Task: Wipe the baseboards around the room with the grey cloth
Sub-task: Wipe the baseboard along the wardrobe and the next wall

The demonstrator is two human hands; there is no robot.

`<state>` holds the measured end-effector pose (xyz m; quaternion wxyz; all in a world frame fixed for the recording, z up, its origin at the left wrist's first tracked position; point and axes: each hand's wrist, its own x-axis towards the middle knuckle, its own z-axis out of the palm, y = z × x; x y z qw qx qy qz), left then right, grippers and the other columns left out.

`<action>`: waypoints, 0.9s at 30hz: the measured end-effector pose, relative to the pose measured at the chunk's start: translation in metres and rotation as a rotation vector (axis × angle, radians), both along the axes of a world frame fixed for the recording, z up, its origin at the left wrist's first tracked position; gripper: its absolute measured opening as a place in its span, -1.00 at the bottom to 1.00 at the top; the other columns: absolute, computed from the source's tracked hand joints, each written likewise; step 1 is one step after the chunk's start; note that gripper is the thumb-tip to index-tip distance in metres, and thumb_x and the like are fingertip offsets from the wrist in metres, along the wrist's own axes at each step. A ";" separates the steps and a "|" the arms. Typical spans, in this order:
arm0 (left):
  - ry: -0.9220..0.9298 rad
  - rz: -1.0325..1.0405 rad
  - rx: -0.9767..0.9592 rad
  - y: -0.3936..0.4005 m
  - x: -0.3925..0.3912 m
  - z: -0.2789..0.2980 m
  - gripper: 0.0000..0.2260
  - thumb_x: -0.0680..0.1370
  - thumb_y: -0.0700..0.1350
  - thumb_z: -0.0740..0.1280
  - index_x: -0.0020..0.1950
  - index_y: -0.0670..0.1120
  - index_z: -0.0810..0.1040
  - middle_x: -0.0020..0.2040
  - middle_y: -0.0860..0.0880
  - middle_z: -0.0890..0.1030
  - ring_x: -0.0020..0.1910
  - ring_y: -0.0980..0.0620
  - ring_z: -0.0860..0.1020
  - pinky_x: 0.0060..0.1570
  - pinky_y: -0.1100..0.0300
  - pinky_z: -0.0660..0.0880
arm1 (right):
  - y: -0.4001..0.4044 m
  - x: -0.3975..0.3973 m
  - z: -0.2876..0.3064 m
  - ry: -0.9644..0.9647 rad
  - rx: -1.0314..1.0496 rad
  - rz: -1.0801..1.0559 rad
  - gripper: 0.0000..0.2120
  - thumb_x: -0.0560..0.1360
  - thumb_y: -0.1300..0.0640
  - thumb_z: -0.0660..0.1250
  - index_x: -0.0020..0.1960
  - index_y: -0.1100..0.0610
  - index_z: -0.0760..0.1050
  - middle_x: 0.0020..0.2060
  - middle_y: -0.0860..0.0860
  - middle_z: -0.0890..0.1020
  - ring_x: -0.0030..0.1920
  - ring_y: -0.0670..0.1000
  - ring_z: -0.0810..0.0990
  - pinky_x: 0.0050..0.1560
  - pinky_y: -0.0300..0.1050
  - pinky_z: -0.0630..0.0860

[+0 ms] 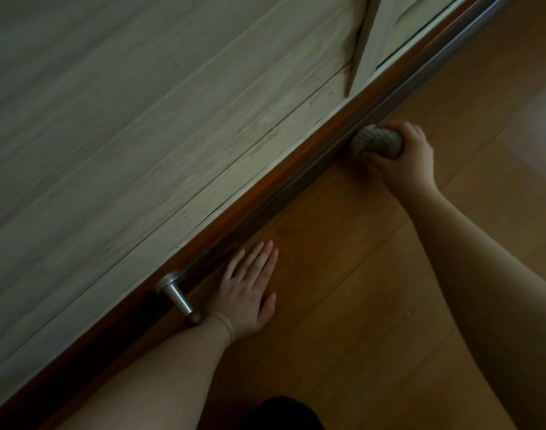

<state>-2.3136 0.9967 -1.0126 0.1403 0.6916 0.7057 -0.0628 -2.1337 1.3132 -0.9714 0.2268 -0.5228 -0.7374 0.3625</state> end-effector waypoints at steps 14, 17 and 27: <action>0.012 0.005 0.011 -0.001 0.001 -0.003 -0.33 0.59 0.15 0.05 0.62 -0.15 0.03 0.63 -0.14 0.03 0.60 -0.09 0.04 0.50 -0.10 0.02 | -0.104 -0.016 0.015 0.189 0.029 0.114 -0.55 0.45 0.06 0.49 0.28 -0.01 0.43 0.21 -0.05 0.48 0.18 -0.17 0.47 0.13 -0.37 0.48; -0.016 0.005 0.030 -0.002 0.000 -0.005 -0.32 0.59 0.13 0.07 0.63 -0.15 0.00 0.63 -0.14 0.02 0.61 -0.09 0.00 0.52 -0.10 0.03 | -0.139 -0.036 0.018 0.193 0.106 0.245 -0.55 0.44 0.05 0.50 0.28 0.10 0.49 0.18 0.03 0.47 0.17 -0.14 0.44 0.11 -0.44 0.43; -0.051 0.009 0.028 -0.005 -0.003 -0.005 -0.33 0.59 0.12 0.07 0.63 -0.14 0.01 0.64 -0.14 0.03 0.61 -0.08 0.01 0.49 -0.16 0.15 | -0.140 -0.060 0.019 0.182 0.183 0.233 -0.59 0.44 0.14 0.52 0.24 0.15 0.52 0.17 0.12 0.49 0.18 0.04 0.50 0.11 -0.14 0.54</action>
